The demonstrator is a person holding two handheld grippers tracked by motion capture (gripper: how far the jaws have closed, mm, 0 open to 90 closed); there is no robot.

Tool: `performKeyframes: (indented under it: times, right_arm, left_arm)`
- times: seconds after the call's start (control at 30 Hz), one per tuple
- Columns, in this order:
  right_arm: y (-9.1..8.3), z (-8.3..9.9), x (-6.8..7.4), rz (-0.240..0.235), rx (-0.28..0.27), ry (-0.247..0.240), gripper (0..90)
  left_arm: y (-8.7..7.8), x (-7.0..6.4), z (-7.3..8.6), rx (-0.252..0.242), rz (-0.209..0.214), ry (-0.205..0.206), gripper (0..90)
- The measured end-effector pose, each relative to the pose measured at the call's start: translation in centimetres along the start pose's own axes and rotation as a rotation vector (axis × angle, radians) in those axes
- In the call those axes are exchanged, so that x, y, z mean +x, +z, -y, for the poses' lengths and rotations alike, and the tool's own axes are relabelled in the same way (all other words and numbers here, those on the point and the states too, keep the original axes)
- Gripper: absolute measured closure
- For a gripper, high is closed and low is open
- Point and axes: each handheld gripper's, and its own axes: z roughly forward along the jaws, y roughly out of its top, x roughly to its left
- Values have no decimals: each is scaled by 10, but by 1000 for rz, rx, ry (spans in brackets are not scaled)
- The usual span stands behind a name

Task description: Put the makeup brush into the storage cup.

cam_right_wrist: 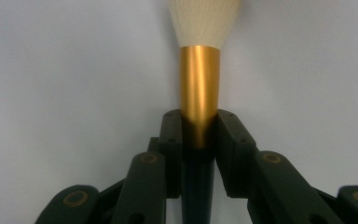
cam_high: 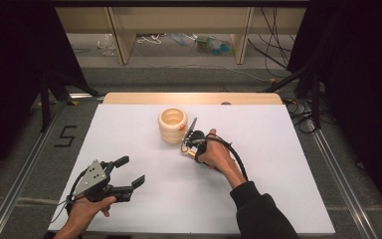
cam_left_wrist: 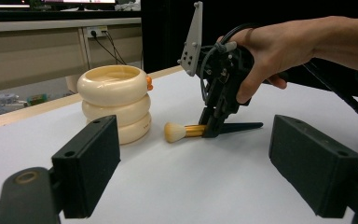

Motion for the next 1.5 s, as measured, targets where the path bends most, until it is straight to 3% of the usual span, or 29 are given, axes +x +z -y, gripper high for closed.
performKeyframes:
  times: [0.37, 0.63, 0.83, 1.03, 1.1, 1.5]
  right_arm:
    - [-9, 0, 1, -13, -44, -7, 737]
    - [-23, 2, 0, -22, -112, -20, 737]
    - [-42, 2, 0, -15, -222, -34, 738]
    - [-61, 3, -2, 8, -356, -19, 737]
    - [-67, 4, -3, -5, -404, -7, 737]
    - [-76, 6, -7, -45, -532, 19, 737]
  left_arm:
    - [-1, 0, -1, -5, -5, -9, 163]
    - [-1, 1, -1, -6, -5, -7, 163]
    - [-2, 1, -1, -3, -7, -7, 164]
    - [-1, 1, -1, -7, -6, -6, 164]
    - [-1, 1, -1, -8, -6, -8, 164]
    - [-2, 1, -1, -4, -9, -5, 164]
